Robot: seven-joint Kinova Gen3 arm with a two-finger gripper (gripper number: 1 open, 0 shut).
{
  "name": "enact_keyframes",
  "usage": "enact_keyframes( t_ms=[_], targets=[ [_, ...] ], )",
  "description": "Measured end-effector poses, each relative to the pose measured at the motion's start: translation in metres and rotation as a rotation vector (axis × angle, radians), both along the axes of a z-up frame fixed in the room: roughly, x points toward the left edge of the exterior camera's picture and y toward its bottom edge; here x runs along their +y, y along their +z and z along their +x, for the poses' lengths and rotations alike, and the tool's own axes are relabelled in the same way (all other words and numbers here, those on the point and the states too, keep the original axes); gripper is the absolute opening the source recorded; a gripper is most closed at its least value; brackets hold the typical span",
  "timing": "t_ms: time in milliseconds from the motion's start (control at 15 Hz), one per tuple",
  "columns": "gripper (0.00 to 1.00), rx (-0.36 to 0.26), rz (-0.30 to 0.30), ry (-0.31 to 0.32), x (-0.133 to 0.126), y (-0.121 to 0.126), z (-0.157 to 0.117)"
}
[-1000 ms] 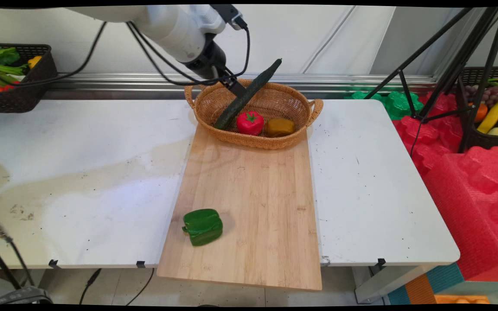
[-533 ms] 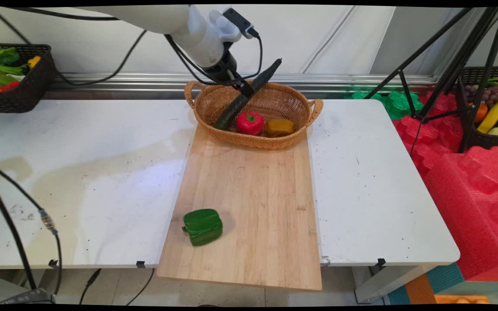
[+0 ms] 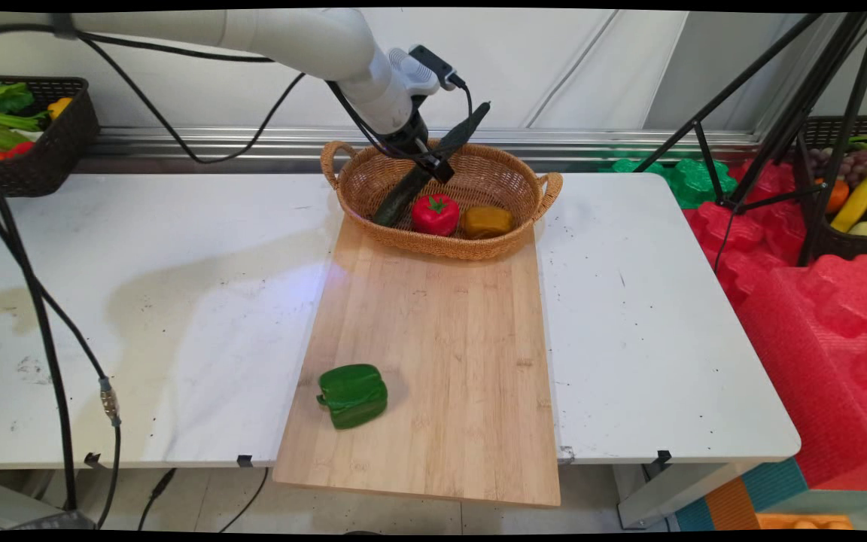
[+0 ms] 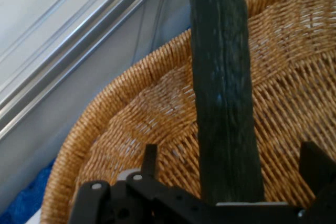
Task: Pick up the cucumber from the vegetable basket, then place the picked object on the cutting board
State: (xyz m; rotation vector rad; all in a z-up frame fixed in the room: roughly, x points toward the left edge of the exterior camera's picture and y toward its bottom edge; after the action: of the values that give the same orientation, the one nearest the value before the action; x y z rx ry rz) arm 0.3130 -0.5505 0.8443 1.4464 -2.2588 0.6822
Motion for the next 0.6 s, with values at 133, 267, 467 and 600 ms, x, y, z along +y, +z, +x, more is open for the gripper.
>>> enact_keyframes(
  t_ms=[133, 267, 467, 600],
  targets=[
    [1.00, 0.006, 0.010, 0.008, -0.006, -0.008, 0.000],
    [0.00, 0.011, 0.016, 0.012, -0.010, -0.013, -0.001],
    [0.00, 0.018, 0.011, 0.018, -0.008, -0.014, -0.003],
    [0.00, 0.018, -0.005, 0.017, -0.002, -0.005, -0.005]
  ],
)
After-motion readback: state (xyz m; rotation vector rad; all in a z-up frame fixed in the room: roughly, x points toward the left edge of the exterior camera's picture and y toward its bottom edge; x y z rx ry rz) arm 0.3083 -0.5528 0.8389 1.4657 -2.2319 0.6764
